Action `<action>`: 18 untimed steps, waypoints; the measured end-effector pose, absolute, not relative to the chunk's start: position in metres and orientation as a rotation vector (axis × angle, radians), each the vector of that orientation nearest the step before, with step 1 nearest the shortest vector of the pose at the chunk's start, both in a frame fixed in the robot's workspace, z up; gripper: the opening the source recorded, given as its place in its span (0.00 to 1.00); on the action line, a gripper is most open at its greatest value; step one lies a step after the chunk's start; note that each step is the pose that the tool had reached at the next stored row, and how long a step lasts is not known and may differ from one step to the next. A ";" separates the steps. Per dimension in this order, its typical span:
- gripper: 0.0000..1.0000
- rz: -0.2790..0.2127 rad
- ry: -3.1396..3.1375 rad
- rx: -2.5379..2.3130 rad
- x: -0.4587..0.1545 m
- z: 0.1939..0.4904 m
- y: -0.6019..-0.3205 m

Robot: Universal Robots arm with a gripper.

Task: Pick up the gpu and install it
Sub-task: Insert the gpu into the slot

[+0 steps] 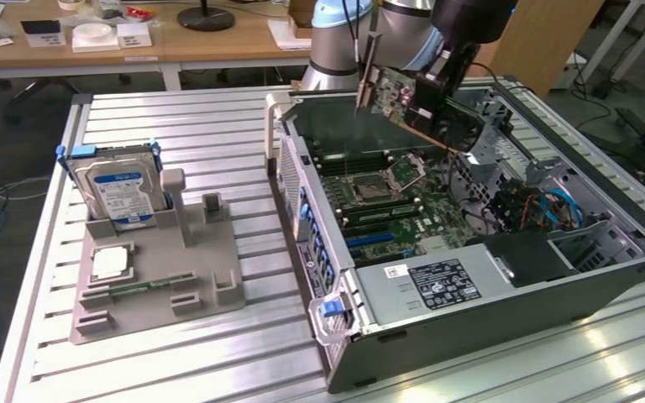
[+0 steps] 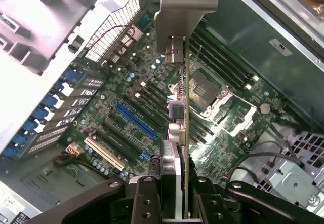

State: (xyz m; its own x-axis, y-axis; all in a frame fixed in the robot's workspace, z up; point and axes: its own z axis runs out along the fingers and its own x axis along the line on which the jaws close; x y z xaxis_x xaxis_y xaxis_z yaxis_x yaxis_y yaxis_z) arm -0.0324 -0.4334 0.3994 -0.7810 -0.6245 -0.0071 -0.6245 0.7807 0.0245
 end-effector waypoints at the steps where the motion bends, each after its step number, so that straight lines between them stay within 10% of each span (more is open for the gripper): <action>1: 0.28 -0.040 -2.958 1.053 -0.032 0.399 -0.433; 18: 0.28 -0.046 -2.810 1.396 -0.032 0.399 -0.433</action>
State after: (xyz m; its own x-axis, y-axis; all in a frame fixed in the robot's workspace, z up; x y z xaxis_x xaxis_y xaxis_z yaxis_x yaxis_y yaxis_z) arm -0.0325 -0.4334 0.3995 -0.6043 -0.7967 -0.0100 -0.7966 0.6039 0.0275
